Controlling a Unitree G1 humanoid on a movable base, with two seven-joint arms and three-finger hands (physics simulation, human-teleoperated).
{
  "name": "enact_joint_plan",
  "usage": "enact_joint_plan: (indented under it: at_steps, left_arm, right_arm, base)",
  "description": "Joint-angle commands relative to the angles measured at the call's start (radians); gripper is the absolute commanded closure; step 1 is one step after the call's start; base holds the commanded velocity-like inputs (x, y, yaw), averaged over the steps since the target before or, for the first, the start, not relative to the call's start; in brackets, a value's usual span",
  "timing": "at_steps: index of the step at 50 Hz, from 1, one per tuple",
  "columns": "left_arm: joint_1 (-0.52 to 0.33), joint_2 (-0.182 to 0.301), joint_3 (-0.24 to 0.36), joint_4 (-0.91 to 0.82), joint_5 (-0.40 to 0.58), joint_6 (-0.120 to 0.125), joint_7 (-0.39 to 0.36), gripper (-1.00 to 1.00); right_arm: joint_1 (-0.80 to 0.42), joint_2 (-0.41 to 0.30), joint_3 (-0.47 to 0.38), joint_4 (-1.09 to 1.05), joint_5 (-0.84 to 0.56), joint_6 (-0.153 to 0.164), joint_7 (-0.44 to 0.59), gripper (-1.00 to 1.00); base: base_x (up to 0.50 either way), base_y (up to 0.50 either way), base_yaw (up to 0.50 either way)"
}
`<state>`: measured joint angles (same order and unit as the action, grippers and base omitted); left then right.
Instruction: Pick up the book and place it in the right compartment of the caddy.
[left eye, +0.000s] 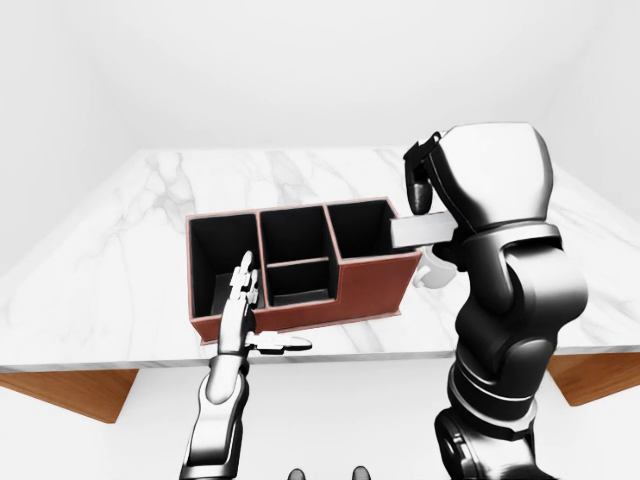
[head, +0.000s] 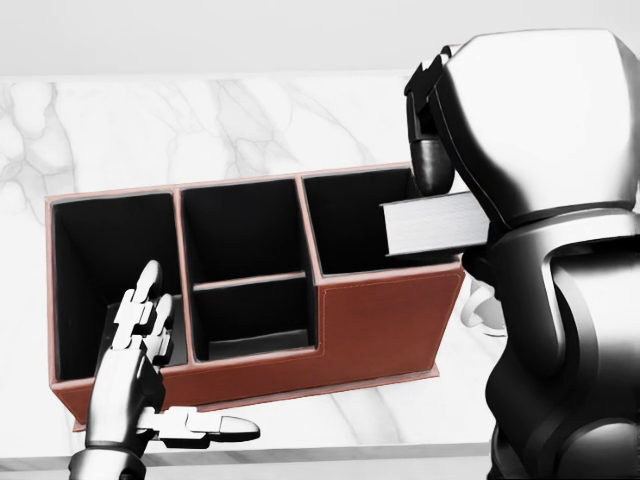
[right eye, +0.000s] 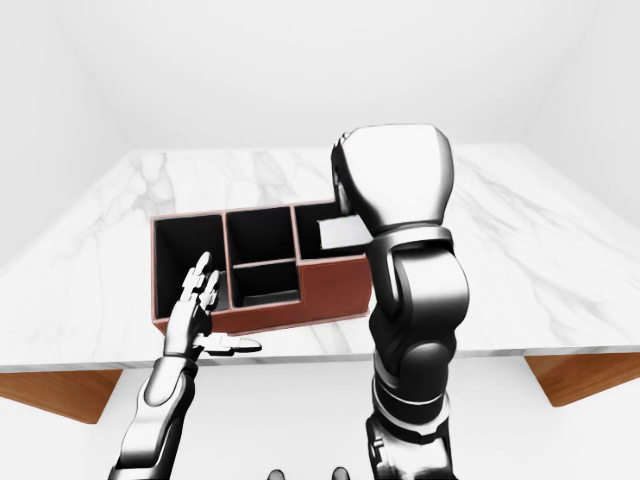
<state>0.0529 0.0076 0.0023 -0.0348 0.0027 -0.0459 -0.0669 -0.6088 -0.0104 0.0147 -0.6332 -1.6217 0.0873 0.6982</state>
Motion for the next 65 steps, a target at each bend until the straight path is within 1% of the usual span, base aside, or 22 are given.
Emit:
enact_joint_plan:
  at_steps: [1,5,6,8,11,14,16,17,21,23,24,31,34,36,38,44,48,49,57,61,63,65]
  left_arm:
    - [-0.001,0.000,0.002,0.003,-0.002,-0.001,-0.002,-1.00]
    - [0.000,0.000,0.000,0.004,-0.001,-0.003,-0.003,-1.00]
    - [-0.001,0.000,0.000,0.008,-0.001,-0.007,-0.003,-1.00]
    - [-0.001,0.000,0.001,0.006,-0.002,-0.004,-0.004,-1.00]
    - [-0.002,0.000,0.001,0.008,-0.001,-0.008,-0.004,-1.00]
    - [0.000,0.000,-0.001,0.003,-0.001,-0.003,-0.004,-1.00]
    - [0.000,0.000,0.000,0.006,-0.001,-0.007,-0.004,-1.00]
    - [0.000,0.001,0.001,0.000,-0.003,-0.001,-0.005,-1.00]
    - [0.001,0.001,0.001,0.007,-0.002,-0.009,-0.005,-1.00]
    - [-0.002,0.001,0.001,0.009,-0.001,-0.008,-0.005,-1.00]
    - [-0.002,0.001,0.001,0.013,-0.001,-0.012,-0.005,-1.00]
    - [-0.001,0.001,0.001,0.009,-0.001,-0.010,-0.005,-1.00]
    - [-0.002,0.001,0.002,0.013,-0.001,-0.013,-0.005,-1.00]
    - [-0.001,0.001,0.003,0.009,-0.002,-0.010,-0.005,-1.00]
    - [-0.001,0.001,0.003,0.016,-0.002,-0.017,-0.005,-1.00]
    - [0.002,0.001,0.002,0.010,-0.002,-0.014,-0.006,-1.00]
    - [0.001,0.001,0.002,0.011,-0.002,-0.015,-0.007,-1.00]
    - [0.003,0.001,0.001,0.007,-0.002,-0.014,-0.007,-1.00]
    - [0.002,0.001,0.002,0.012,-0.002,-0.020,-0.007,-1.00]
    - [0.001,0.001,0.002,0.018,-0.002,-0.024,-0.008,-1.00]
    - [0.002,0.001,0.001,0.009,-0.002,-0.016,-0.008,-1.00]
    - [0.002,0.001,0.001,0.009,-0.003,-0.016,-0.008,-1.00]
  right_arm:
    - [-0.067,-0.007,0.006,0.123,0.053,0.000,0.000,1.00]
    - [-0.072,-0.006,0.015,0.164,0.083,0.000,0.000,1.00]
    - [-0.077,-0.006,0.016,0.170,0.089,0.000,0.000,1.00]
    - [-0.089,-0.009,0.014,0.195,0.105,0.000,0.000,1.00]
    - [-0.103,-0.027,0.002,0.260,0.152,0.000,0.000,1.00]
    - [-0.115,-0.037,0.005,0.311,0.194,0.000,0.000,1.00]
    - [-0.122,-0.040,0.009,0.333,0.212,0.000,0.000,1.00]
    - [-0.124,-0.040,0.012,0.348,0.224,0.000,0.000,1.00]
    - [-0.136,-0.044,0.015,0.404,0.255,0.000,0.000,1.00]
    - [-0.144,-0.048,0.014,0.424,0.269,0.000,0.000,1.00]
    - [-0.152,-0.054,0.012,0.443,0.281,0.000,-0.015,1.00]
    - [-0.182,-0.058,0.019,0.481,0.304,0.000,-0.039,1.00]
    - [-0.193,-0.059,0.018,0.500,0.315,0.000,-0.053,1.00]
    - [-0.204,-0.062,0.018,0.511,0.320,0.000,-0.061,1.00]
    - [-0.210,-0.062,0.019,0.517,0.321,0.000,-0.065,1.00]
    - [-0.231,-0.066,0.016,0.531,0.324,0.000,-0.079,1.00]
    - [-0.244,-0.071,0.013,0.575,0.339,0.000,-0.112,1.00]
    - [-0.249,-0.075,0.010,0.605,0.349,0.000,-0.135,1.00]
    - [-0.288,-0.094,0.006,0.724,0.398,0.000,-0.202,1.00]
    - [-0.340,-0.112,-0.003,0.855,0.446,0.000,-0.276,1.00]
    - [-0.356,-0.118,-0.001,0.892,0.462,0.000,-0.293,1.00]
    - [-0.379,-0.124,-0.001,0.939,0.476,0.000,-0.316,1.00]
  base:
    - [0.00,0.00,0.00]
    - [0.00,0.00,0.00]
    - [0.00,0.00,0.00]
    - [0.00,0.00,0.00]
    - [0.00,0.00,0.00]
    - [0.00,0.00,0.00]
    - [0.00,0.00,0.00]
    - [0.00,0.00,0.00]
    - [0.00,0.00,0.00]
    - [0.00,0.00,0.00]
    - [0.00,0.00,0.00]
    - [0.00,0.00,0.00]
    - [0.00,0.00,0.00]
    - [0.00,0.00,0.00]
    - [0.00,0.00,0.00]
    - [0.00,0.00,0.00]
    - [0.00,0.00,0.00]
    - [0.00,0.00,0.00]
    - [0.00,0.00,0.00]
    - [0.00,0.00,0.00]
    - [0.00,0.00,0.00]
    - [0.00,0.00,0.00]
